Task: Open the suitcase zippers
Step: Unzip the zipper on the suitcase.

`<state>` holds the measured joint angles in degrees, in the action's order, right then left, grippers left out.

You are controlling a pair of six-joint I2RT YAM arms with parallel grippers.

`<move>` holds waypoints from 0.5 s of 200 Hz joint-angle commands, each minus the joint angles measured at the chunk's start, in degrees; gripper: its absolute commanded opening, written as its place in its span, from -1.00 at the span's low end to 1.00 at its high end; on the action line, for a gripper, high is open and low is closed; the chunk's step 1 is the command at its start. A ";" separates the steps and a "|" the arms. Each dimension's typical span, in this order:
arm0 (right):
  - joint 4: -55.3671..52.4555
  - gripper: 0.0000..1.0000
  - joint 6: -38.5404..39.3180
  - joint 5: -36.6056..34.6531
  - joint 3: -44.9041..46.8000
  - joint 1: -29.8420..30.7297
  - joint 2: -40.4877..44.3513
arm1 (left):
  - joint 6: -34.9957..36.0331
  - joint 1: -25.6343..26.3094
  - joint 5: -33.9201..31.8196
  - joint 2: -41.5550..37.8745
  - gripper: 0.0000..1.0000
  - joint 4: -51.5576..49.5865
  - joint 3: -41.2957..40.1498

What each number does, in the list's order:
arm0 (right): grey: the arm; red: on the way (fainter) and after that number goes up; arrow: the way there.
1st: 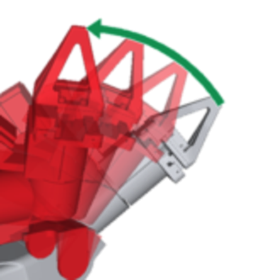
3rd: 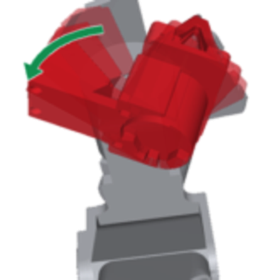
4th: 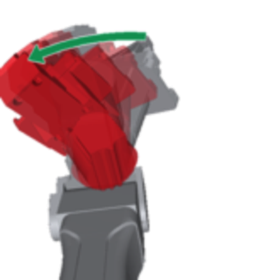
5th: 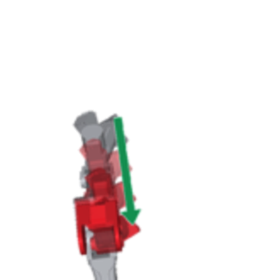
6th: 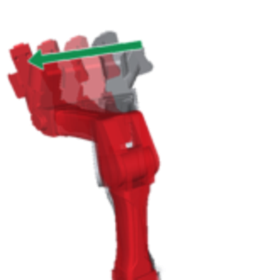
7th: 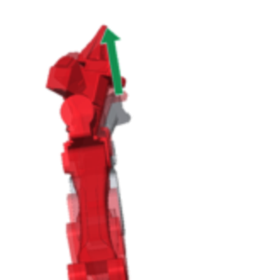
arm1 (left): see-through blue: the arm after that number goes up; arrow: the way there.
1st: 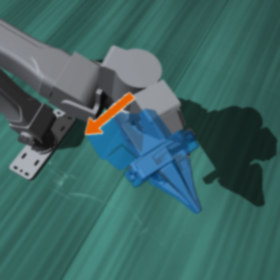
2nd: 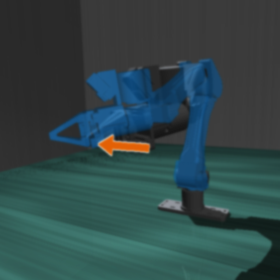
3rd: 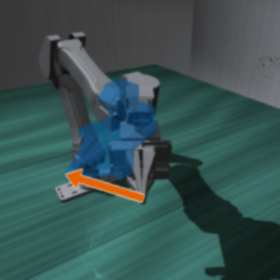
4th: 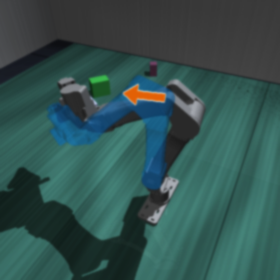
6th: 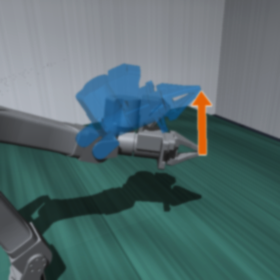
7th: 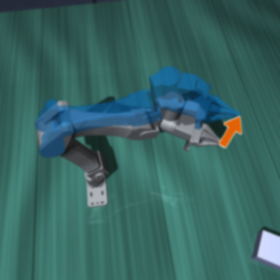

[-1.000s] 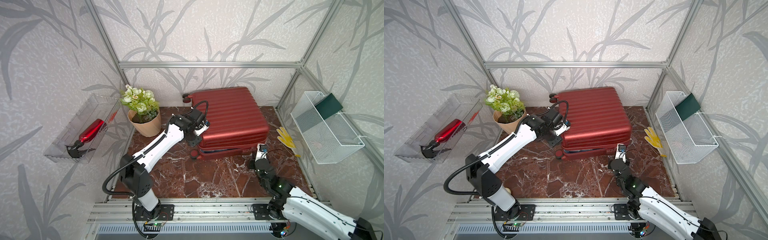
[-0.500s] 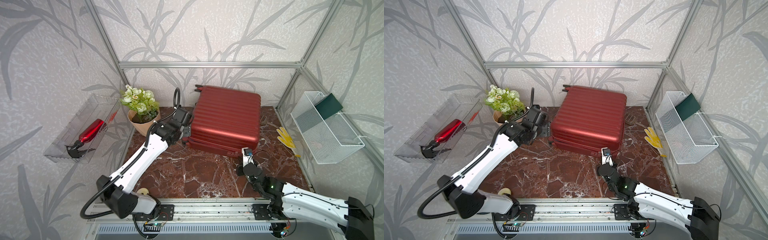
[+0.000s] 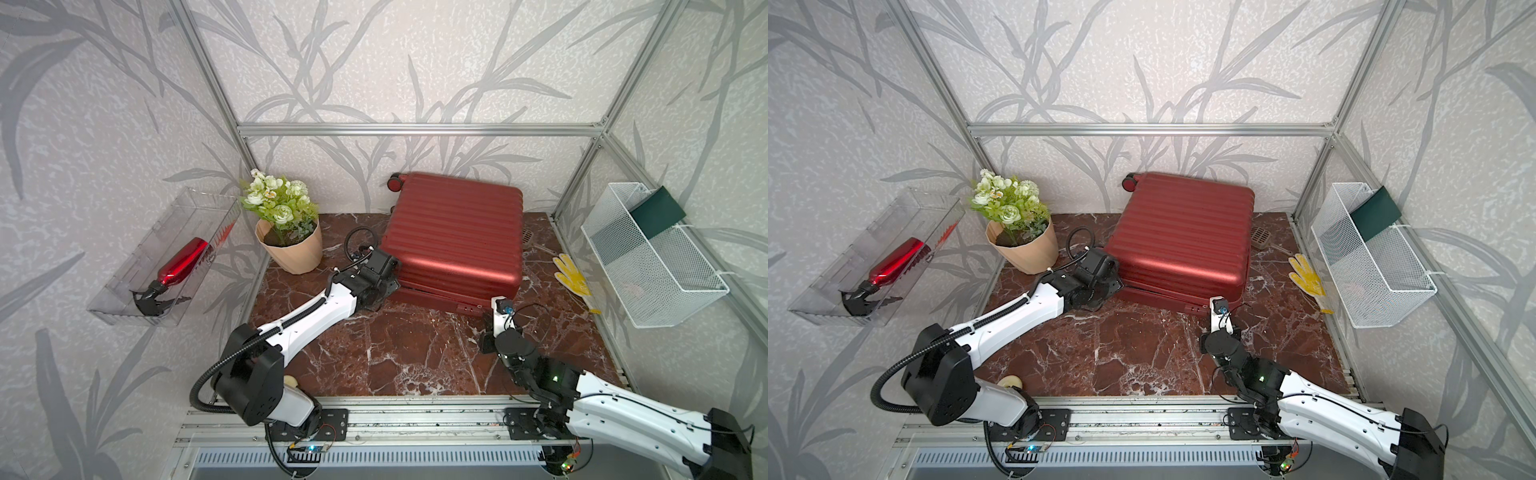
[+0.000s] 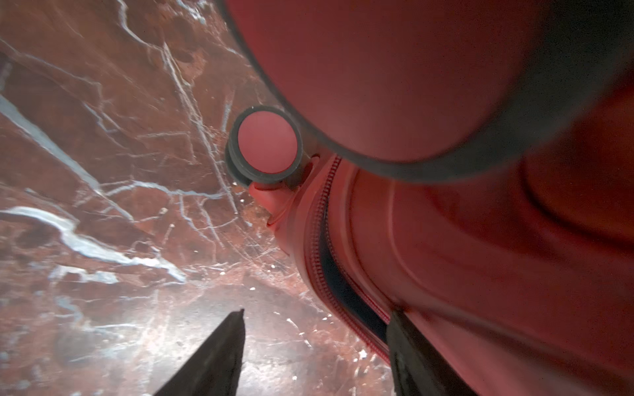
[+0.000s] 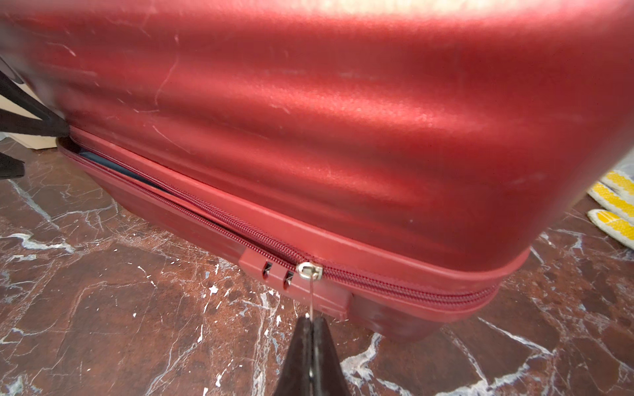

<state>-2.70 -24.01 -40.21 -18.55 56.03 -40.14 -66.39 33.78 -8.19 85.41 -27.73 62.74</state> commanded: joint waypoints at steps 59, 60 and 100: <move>-0.81 -1.00 0.22 -0.02 -0.27 0.18 -0.09 | -7.54 -0.37 4.70 9.37 -0.06 11.91 -0.13; -0.81 -1.00 0.25 0.01 -0.31 0.20 -0.15 | -7.58 -0.42 4.77 9.44 -0.07 12.04 -0.14; -0.78 -1.00 0.22 0.33 -0.18 0.20 -0.41 | -9.41 -0.29 5.94 12.36 -0.32 16.61 -2.40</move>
<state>-2.90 -23.97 -40.49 -18.57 55.92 -40.53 -73.56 33.47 -4.99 91.68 -14.70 63.86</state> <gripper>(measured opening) 0.043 0.357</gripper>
